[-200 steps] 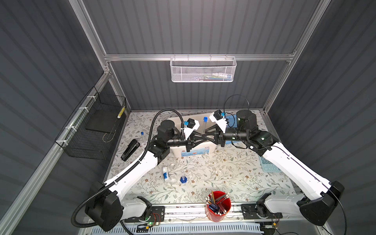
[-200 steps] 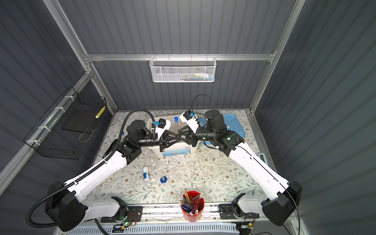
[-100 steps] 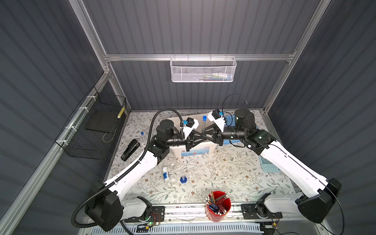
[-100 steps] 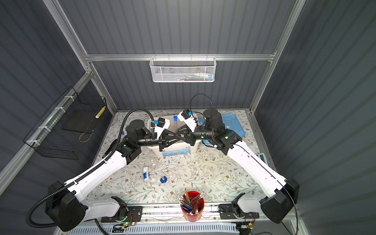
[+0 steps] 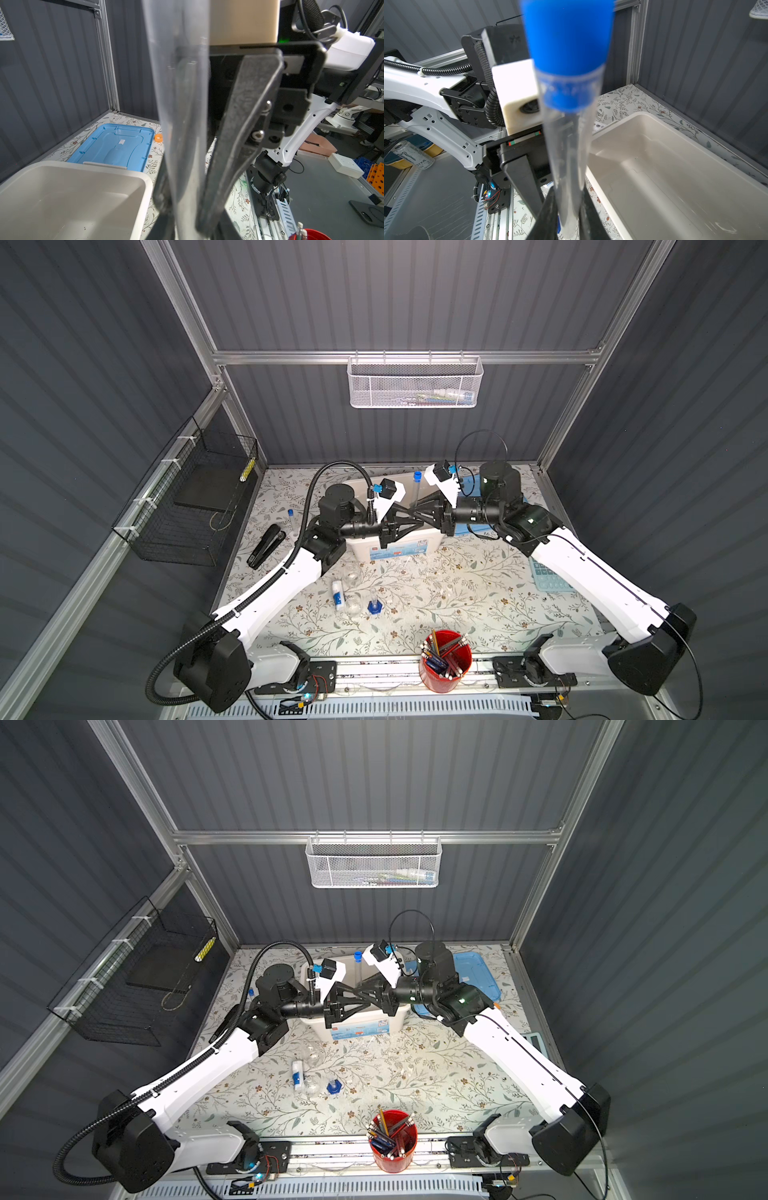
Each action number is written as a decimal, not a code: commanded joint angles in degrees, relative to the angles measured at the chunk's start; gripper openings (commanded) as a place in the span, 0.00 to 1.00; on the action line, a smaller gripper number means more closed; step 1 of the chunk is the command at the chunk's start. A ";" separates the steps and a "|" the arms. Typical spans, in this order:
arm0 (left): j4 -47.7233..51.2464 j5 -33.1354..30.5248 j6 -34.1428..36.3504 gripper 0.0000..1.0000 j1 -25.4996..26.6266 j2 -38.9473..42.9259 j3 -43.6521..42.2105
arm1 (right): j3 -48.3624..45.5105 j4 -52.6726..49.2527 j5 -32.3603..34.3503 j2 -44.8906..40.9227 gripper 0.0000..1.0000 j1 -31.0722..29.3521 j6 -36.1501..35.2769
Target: Organize the chemistry lab equipment
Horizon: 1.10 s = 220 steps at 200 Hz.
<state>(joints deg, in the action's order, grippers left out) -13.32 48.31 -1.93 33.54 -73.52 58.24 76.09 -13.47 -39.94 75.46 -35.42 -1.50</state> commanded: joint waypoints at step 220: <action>-7.10 5.47 -2.85 0.76 -8.32 2.39 5.80 | -3.08 -3.93 4.90 -2.61 0.15 -2.13 -1.49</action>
<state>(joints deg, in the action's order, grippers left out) -11.38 49.50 1.80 25.39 -68.64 61.91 74.02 -18.04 -34.28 73.80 -36.56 -3.53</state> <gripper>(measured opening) 0.770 0.170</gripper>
